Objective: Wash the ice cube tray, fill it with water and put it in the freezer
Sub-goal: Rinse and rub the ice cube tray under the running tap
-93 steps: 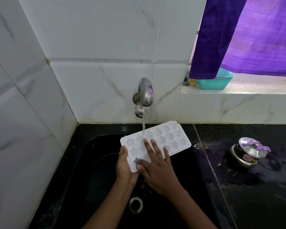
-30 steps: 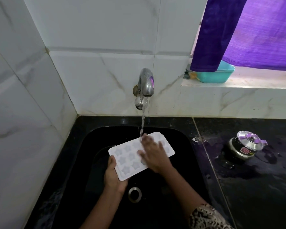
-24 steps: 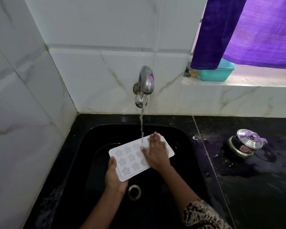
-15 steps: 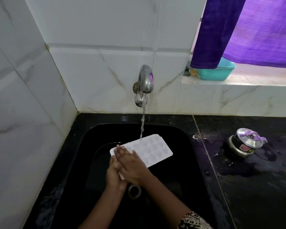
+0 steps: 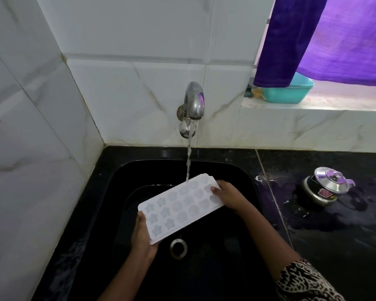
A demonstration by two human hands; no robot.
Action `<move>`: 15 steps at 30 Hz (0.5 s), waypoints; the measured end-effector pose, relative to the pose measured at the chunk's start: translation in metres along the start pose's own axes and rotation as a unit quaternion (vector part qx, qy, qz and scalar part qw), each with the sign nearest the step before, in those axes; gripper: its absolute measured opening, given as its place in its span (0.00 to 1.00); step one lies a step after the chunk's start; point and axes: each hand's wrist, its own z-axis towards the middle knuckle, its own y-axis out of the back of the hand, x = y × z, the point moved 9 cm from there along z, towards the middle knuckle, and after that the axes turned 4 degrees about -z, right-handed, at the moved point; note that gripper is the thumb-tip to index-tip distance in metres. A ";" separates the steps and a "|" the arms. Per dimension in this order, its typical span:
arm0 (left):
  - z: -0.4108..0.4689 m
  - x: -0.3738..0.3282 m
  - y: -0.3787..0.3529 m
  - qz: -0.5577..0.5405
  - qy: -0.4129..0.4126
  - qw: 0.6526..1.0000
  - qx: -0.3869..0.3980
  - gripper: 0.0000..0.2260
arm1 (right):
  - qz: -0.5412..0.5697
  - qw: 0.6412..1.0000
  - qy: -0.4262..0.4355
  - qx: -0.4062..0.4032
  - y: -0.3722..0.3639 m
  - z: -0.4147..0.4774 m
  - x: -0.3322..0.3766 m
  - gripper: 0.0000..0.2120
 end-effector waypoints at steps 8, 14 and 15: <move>0.014 0.055 -0.033 0.080 0.141 0.986 -0.031 0.23 | -0.071 0.992 0.062 -0.088 0.042 -0.047 0.033 0.10; 0.024 0.073 -0.077 0.049 0.142 0.987 0.056 0.26 | -0.086 0.970 0.151 -0.167 0.062 -0.099 0.051 0.10; 0.024 0.076 -0.082 0.018 0.154 0.985 0.070 0.27 | -0.087 0.966 0.165 -0.179 0.064 -0.106 0.050 0.10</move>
